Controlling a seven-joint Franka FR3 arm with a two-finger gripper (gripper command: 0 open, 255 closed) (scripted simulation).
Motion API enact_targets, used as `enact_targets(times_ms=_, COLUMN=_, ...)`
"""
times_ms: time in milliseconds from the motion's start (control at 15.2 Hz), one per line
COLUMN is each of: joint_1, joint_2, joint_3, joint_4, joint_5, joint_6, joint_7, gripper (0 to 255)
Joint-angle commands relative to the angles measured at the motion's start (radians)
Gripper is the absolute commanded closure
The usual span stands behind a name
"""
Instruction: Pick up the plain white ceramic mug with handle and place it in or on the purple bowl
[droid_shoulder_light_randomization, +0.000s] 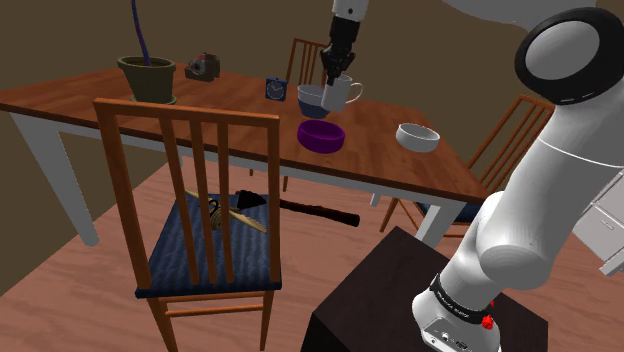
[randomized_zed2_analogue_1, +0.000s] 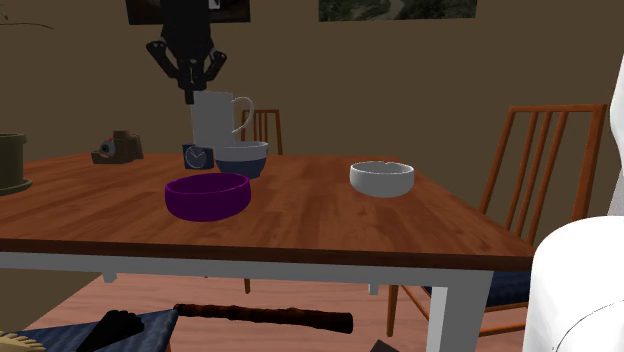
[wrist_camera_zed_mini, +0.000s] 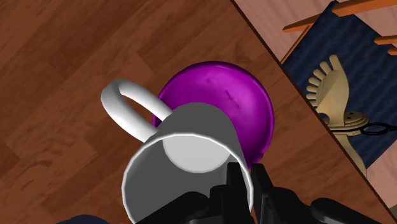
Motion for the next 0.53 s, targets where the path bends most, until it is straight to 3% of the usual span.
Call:
enact_targets(times_ms=0, joint_1=0.001, joint_2=-0.006, joint_3=0.001, joint_4=-0.036, joint_5=-0.002, joint_6=0.030, joint_7=0.002, gripper=255)
enact_targets(times_ms=462, joint_1=0.003, joint_2=-0.027, joint_3=0.003, joint_4=-0.155, joint_5=-0.008, joint_6=0.130, joint_7=0.006, gripper=255)
